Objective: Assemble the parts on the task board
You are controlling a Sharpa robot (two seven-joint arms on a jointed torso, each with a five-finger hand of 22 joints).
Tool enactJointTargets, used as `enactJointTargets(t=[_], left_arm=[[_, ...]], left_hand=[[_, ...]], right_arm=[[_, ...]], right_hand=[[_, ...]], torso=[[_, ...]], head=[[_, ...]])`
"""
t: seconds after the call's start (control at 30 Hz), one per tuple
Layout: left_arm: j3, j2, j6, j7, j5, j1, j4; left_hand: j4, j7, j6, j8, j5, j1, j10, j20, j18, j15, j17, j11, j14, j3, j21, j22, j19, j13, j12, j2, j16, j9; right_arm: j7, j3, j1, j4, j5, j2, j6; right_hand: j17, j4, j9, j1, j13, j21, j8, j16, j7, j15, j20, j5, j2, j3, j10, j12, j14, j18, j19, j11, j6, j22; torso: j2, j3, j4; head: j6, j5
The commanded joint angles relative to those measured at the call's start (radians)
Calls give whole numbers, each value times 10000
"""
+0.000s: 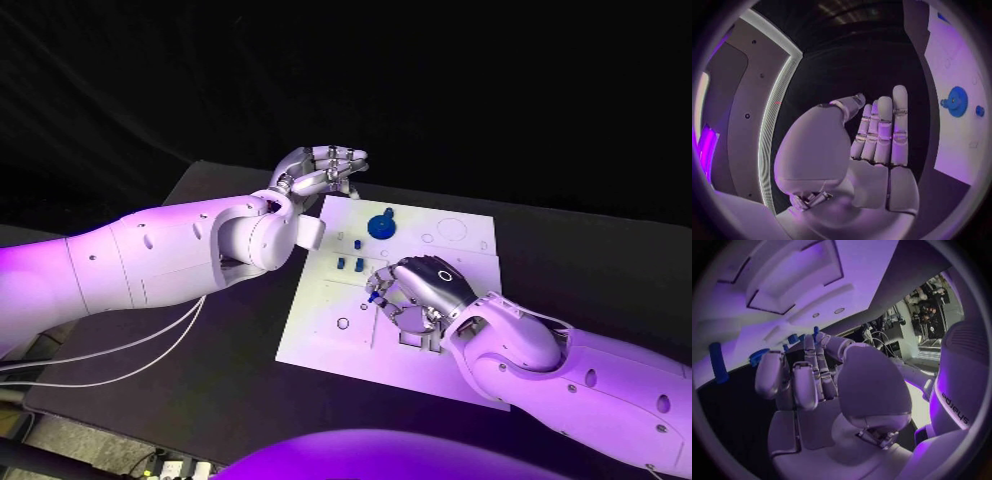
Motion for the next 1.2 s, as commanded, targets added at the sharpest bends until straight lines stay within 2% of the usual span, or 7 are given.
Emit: enactJointTargets(t=[0.03,0.37,0.53,0.77,1.2], left_arm=[[6,25,137,76,7,8,13],[6,30,163,64,-6,8,35],[6,26,172,58,-9,8,39],[7,20,187,43,-13,8,44],[7,19,212,19,-16,9,57]], left_hand=[[-59,9,-67,56,23,-85,-67,62,142,4,-10,15,-85,27,-67,-12,-25,15,11,-6,51,11],[-59,9,-67,56,23,-85,-67,62,142,4,-10,15,-85,27,-67,-12,-25,15,11,-6,51,11],[-59,9,-67,56,23,-85,-67,62,142,4,-10,15,-85,27,-67,-12,-25,15,11,-6,51,11],[-66,9,-72,69,22,-87,-82,64,142,5,-12,17,-89,23,-68,-12,-24,18,20,-6,54,16],[-66,9,-72,69,22,-87,-82,64,142,5,-12,17,-89,23,-68,-12,-24,18,20,-6,54,16]], right_arm=[[130,-7,-44,-107,-139,88,73],[72,-35,-131,-398,-225,312,96],[56,-42,-171,-459,-245,371,104],[49,-45,-191,-509,-266,413,164],[-12,-56,-204,-672,-333,529,341]], right_hand=[[9,-52,12,-79,2,41,33,39,36,-36,-11,49,29,9,83,25,291,-166,81,-19,56,582],[2,-48,15,-111,-9,40,27,38,47,-32,-12,31,35,-2,83,8,289,-165,82,-9,37,586],[2,-48,15,-111,-9,40,27,38,47,-32,-12,31,35,-2,83,8,289,-165,82,-9,37,586],[12,-48,18,-125,-13,47,26,44,48,-30,-12,21,32,-10,83,1,292,-167,87,-7,31,592],[12,-48,18,-125,-13,47,26,44,48,-30,-12,21,32,-10,83,1,292,-167,87,-7,31,592]], torso=[[4,8,-5],[6,5,0],[0,13,1],[-3,2,-4],[2,4,1]], head=[[-34,9],[-71,15],[-85,21],[-116,38],[-157,60]])
